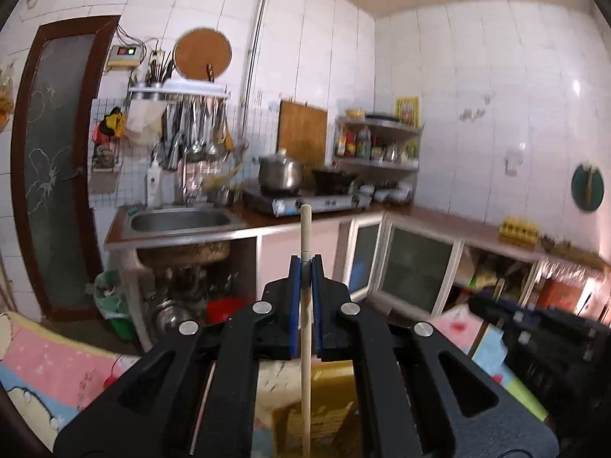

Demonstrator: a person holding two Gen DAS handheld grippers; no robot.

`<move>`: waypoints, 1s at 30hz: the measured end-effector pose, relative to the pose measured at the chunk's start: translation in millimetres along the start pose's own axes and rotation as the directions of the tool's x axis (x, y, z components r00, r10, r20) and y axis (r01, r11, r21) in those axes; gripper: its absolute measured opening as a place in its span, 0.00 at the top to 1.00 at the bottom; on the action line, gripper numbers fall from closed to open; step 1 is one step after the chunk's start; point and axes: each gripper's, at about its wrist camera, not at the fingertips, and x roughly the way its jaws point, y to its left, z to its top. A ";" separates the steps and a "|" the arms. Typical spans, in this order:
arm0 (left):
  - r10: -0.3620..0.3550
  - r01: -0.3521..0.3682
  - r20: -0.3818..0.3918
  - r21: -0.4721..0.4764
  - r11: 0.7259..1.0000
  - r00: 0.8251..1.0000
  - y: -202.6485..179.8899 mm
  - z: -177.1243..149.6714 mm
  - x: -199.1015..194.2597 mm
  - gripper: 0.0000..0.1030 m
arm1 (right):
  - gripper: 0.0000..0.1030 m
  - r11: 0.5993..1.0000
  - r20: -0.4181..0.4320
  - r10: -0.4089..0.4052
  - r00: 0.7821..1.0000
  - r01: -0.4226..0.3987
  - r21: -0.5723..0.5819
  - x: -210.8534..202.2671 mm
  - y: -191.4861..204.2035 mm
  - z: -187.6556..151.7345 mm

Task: Organize utensils
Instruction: 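Open the left tool to drop its chopstick into the holder while the right tool releases its own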

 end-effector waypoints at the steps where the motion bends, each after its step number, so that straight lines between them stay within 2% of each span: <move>1: 0.010 -0.010 -0.012 -0.001 1.000 1.000 2.9 -2.2 -0.5 0.95 | 0.94 1.000 -0.016 0.001 1.000 -0.001 -0.002 -0.1 -0.9 -0.3; 2: 0.026 -0.026 -0.038 -0.001 1.000 0.999 6.1 -3.5 -2.2 0.84 | 0.93 1.000 -0.022 -0.011 1.000 0.011 -0.009 -1.6 -2.2 -0.8; 3: 0.042 -0.042 -0.062 0.003 0.999 0.997 9.4 -2.1 -4.5 0.62 | 0.89 1.000 -0.025 -0.028 0.999 0.027 -0.014 -6.3 -3.4 1.2; 4: 0.058 -0.058 -0.071 0.001 0.998 0.996 13.1 -0.1 -12.1 0.51 | 0.70 0.999 -0.025 -0.033 0.999 0.033 -0.011 -10.6 -4.7 2.9; 5: 0.071 -0.072 -0.064 -0.004 0.997 0.995 16.5 1.9 -20.4 0.38 | 0.58 0.999 -0.023 -0.039 0.999 0.039 -0.001 -16.9 -6.8 5.3; 6: 0.088 -0.088 -0.055 -0.002 0.996 0.995 18.8 3.9 -31.1 0.31 | 0.45 0.999 -0.014 -0.048 0.999 0.049 0.013 -28.0 -10.6 8.3; 7: 0.099 -0.099 -0.055 0.003 0.995 0.994 20.6 6.0 -38.7 0.26 | 0.45 0.998 -0.011 -0.056 0.998 0.056 0.017 -36.1 -12.8 10.4; 8: 0.116 -0.115 -0.062 0.007 0.993 0.991 22.2 7.6 -50.2 0.14 | 0.45 0.997 -0.012 -0.069 0.998 0.069 0.021 -46.8 -15.9 11.6; 9: 0.122 -0.122 -0.066 0.007 0.993 0.990 23.3 8.0 -61.4 0.08 | 0.45 0.996 -0.018 -0.083 0.996 0.083 0.025 -55.9 -18.7 11.1; 13: 0.108 -0.107 -0.101 0.008 0.994 0.989 26.1 0.6 -106.4 0.05 | 0.44 0.991 -0.087 -0.127 0.988 0.129 0.023 -86.8 -27.7 -5.2; 15: 0.090 -0.091 -0.131 -0.004 0.996 0.987 28.1 -8.9 -121.6 0.05 | 0.43 0.989 -0.130 -0.142 0.981 0.146 0.017 -96.9 -29.4 -22.3; 18: 0.087 -0.093 -0.181 -0.023 0.995 0.980 32.3 -31.0 -140.9 0.05 | 0.42 0.985 -0.226 -0.166 0.960 0.174 0.014 -106.0 -30.0 -64.1; 21: 0.094 -0.101 -0.269 -0.013 0.995 0.959 35.5 -61.1 -150.3 0.05 | 0.42 0.979 -0.309 -0.182 0.933 0.201 0.029 -107.4 -33.8 -103.1; 24: 0.107 -0.120 -0.355 -0.016 0.993 0.929 40.9 -90.8 -152.7 0.05 | 0.42 0.976 -0.365 -0.188 0.912 0.216 0.035 -107.4 -35.1 -133.5; 28: 0.121 -0.143 -0.472 -0.011 0.990 0.873 46.7 -130.3 -148.0 0.05 | 0.42 0.972 -0.413 -0.209 0.886 0.236 0.016 -104.8 -35.4 -167.8; 30: 0.127 -0.147 -0.498 -0.002 0.989 0.858 48.2 -143.9 -143.5 0.05 | 0.42 0.969 -0.428 -0.218 0.877 0.247 0.013 -102.2 -36.7 -179.4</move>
